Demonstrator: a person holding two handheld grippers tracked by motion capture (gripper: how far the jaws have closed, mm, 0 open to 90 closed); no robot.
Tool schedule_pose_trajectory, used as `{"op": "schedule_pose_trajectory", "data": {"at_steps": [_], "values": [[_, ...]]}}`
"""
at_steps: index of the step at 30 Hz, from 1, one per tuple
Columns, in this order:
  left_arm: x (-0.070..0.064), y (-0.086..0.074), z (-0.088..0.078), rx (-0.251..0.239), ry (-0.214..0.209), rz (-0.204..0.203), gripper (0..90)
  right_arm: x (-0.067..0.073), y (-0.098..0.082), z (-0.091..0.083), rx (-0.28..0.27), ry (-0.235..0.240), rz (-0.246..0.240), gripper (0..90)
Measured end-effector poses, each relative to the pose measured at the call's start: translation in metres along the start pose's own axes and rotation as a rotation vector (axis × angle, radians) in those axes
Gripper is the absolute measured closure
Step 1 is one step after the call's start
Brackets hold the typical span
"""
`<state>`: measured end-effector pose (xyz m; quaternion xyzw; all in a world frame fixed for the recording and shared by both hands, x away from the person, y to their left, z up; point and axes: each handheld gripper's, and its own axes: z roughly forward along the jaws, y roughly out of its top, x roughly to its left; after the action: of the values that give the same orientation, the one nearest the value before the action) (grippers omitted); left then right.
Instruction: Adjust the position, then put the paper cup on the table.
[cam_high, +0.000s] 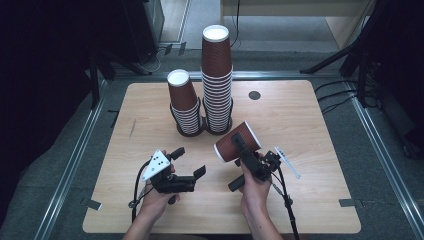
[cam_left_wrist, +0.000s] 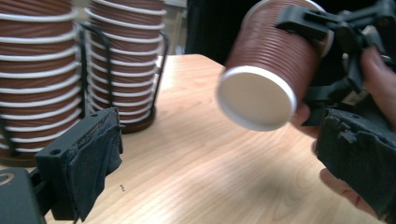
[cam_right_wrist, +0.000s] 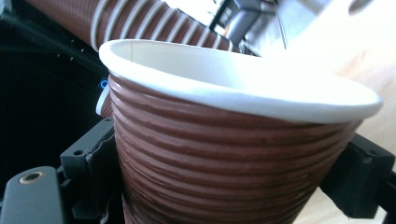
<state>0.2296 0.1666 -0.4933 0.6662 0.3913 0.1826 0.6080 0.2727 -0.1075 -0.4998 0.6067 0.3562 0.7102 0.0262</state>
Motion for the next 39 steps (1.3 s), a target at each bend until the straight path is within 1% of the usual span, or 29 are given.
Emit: {"op": "schedule_pose_trajectory", "data": {"at_steps": [4, 5, 6, 7, 8, 10, 11, 12, 13, 14, 16, 18, 20, 21, 22, 23, 24, 25, 26, 27, 28, 29, 30, 31, 34, 35, 36, 37, 39], "values": [[0.011, 0.002, -0.008, -0.015, 0.036, -0.017, 1.2, 0.001, 0.008, -0.004, -0.021, 0.015, -0.108, 12.1], [0.014, 0.002, -0.01, -0.016, 0.047, -0.021, 1.2, 0.001, 0.008, -0.004, -0.021, 0.015, -0.108, 12.1], [0.017, 0.002, -0.012, -0.018, 0.056, -0.026, 1.2, 0.001, 0.012, -0.005, -0.027, 0.018, -0.156, 12.1], [0.02, 0.001, -0.015, -0.022, 0.066, -0.032, 1.2, 0.001, 0.014, -0.005, -0.032, 0.016, -0.181, 12.1], [0.023, 0.001, -0.018, -0.025, 0.076, -0.04, 1.2, 0.001, 0.014, -0.005, -0.032, 0.016, -0.181, 12.1], [0.03, 0.001, -0.025, -0.035, 0.098, -0.057, 1.2, 0.001, 0.018, -0.006, -0.033, 0.016, -0.228, 12.0], [0.033, 0.001, -0.029, -0.04, 0.113, -0.06, 1.2, 0.001, 0.021, -0.006, -0.037, 0.018, -0.269, 12.0], [0.039, 0.0, -0.037, -0.048, 0.146, -0.063, 1.2, 0.002, 0.022, -0.007, -0.042, 0.018, -0.293, 12.0], [0.039, 0.0, -0.037, -0.048, 0.146, -0.063, 1.2, 0.002, 0.024, -0.006, -0.05, 0.022, -0.314, 12.0], [0.043, -0.001, -0.041, -0.053, 0.162, -0.065, 1.2, 0.002, 0.024, -0.006, -0.05, 0.022, -0.314, 12.0], [0.049, -0.003, -0.048, -0.057, 0.194, -0.066, 1.2, 0.003, 0.028, -0.007, -0.066, 0.021, -0.369, 12.1], [0.056, -0.006, -0.055, -0.054, 0.23, -0.066, 1.2, 0.004, 0.029, -0.007, -0.07, 0.019, -0.373, 12.0], [0.062, -0.01, -0.06, -0.051, 0.265, -0.062, 1.2, 0.005, 0.031, -0.008, -0.082, 0.026, -0.425, 12.0], [0.065, -0.011, -0.063, -0.048, 0.281, -0.061, 1.2, 0.006, 0.033, -0.008, -0.086, 0.025, -0.48, 12.0], [0.068, -0.013, -0.065, -0.048, 0.295, -0.064, 1.2, 0.006, 0.033, -0.008, -0.086, 0.025, -0.48, 12.0], [0.071, -0.014, -0.067, -0.047, 0.306, -0.064, 1.2, 0.007, 0.034, -0.008, -0.087, 0.02, -0.502, 12.0], [0.073, -0.016, -0.07, -0.051, 0.321, -0.06, 1.2, 0.007, 0.036, -0.008, -0.097, 0.006, -0.554, 11.8], [0.076, -0.018, -0.072, -0.057, 0.343, -0.054, 1.2, 0.007, 0.037, -0.007, -0.104, -0.007, -0.579, 11.8], [0.078, -0.02, -0.074, -0.061, 0.364, -0.052, 1.2, 0.007, 0.037, -0.007, -0.104, -0.007, -0.579, 11.8], [0.081, -0.022, -0.077, -0.064, 0.381, -0.055, 1.2, 0.005, 0.04, -0.006, -0.109, -0.023, -0.62, 11.8], [0.083, -0.025, -0.079, -0.067, 0.393, -0.059, 1.2, 0.003, 0.041, -0.005, -0.112, -0.034, -0.642, 11.8], [0.086, -0.027, -0.082, -0.066, 0.404, -0.061, 1.2, 0.002, 0.042, -0.004, -0.111, -0.05, -0.661, 11.8], [0.087, -0.029, -0.084, -0.062, 0.412, -0.062, 1.2, 0.002, 0.042, -0.004, -0.111, -0.05, -0.661, 11.8], [0.089, -0.032, -0.087, -0.058, 0.427, -0.062, 1.2, -0.002, 0.044, -0.003, -0.112, -0.074, -0.694, 11.8], [0.092, -0.038, -0.096, -0.094, 0.452, -0.06, 1.2, -0.007, 0.047, -0.001, -0.119, -0.094, -0.707, 11.7], [0.093, -0.04, -0.099, -0.097, 0.457, -0.062, 1.5, -0.012, 0.051, 0.0, -0.118, -0.104, -0.712, 11.7], [0.094, -0.041, -0.101, -0.105, 0.467, -0.064, 1.5, -0.012, 0.051, 0.0, -0.118, -0.104, -0.712, 11.7], [0.095, -0.043, -0.105, -0.114, 0.476, -0.072, 3.7, -0.016, 0.054, 0.001, -0.124, -0.108, -0.719, 11.8], [0.097, -0.046, -0.11, -0.123, 0.486, -0.088, 4.2, -0.018, 0.055, 0.001, -0.129, -0.11, -0.723, 11.9]]}}
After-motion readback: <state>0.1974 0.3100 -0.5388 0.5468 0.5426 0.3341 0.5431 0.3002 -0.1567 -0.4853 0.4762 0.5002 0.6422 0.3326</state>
